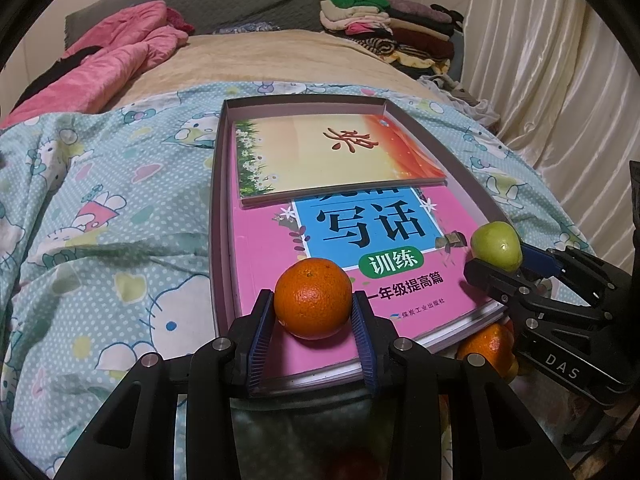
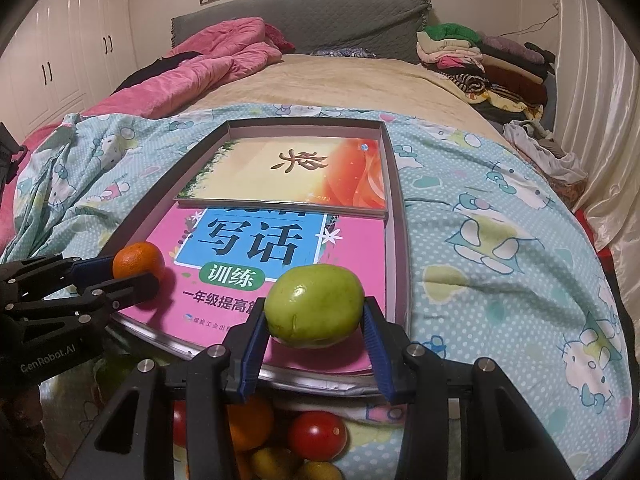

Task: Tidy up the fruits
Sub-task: 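Lift and carry the orange with the left tool while the right tool carries the apple into the tray, then open the left tool onto the book while the right tool releases the apple beside it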

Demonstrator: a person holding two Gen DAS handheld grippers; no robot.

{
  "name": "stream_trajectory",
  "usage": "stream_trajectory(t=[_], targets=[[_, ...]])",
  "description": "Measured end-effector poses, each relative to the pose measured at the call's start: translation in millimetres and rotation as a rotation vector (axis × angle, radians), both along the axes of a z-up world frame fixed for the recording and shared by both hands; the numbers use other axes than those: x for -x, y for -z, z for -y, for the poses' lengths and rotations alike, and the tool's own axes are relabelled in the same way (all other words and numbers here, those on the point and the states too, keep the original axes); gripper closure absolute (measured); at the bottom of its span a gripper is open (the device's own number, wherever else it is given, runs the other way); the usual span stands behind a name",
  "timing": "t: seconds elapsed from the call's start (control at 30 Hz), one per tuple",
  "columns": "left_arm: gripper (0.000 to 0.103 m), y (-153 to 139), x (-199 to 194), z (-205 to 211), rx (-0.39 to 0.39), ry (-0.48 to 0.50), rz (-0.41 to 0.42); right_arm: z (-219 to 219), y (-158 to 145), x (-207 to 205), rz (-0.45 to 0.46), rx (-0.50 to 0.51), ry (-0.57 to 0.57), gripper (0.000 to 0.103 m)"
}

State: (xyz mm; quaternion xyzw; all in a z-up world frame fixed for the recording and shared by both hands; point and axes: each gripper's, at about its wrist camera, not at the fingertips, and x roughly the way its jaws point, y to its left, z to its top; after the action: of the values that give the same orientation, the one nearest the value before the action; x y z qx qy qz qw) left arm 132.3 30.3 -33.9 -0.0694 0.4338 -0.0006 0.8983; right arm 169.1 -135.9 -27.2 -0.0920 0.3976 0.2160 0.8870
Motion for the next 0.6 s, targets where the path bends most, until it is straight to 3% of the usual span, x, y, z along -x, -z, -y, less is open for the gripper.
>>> stream_trajectory(t=[0.6], targets=[[0.063,-1.2,1.0,-0.4,0.006,-0.001,-0.003,4.3,-1.5,-1.4,-0.021,-0.061,0.009,0.052]])
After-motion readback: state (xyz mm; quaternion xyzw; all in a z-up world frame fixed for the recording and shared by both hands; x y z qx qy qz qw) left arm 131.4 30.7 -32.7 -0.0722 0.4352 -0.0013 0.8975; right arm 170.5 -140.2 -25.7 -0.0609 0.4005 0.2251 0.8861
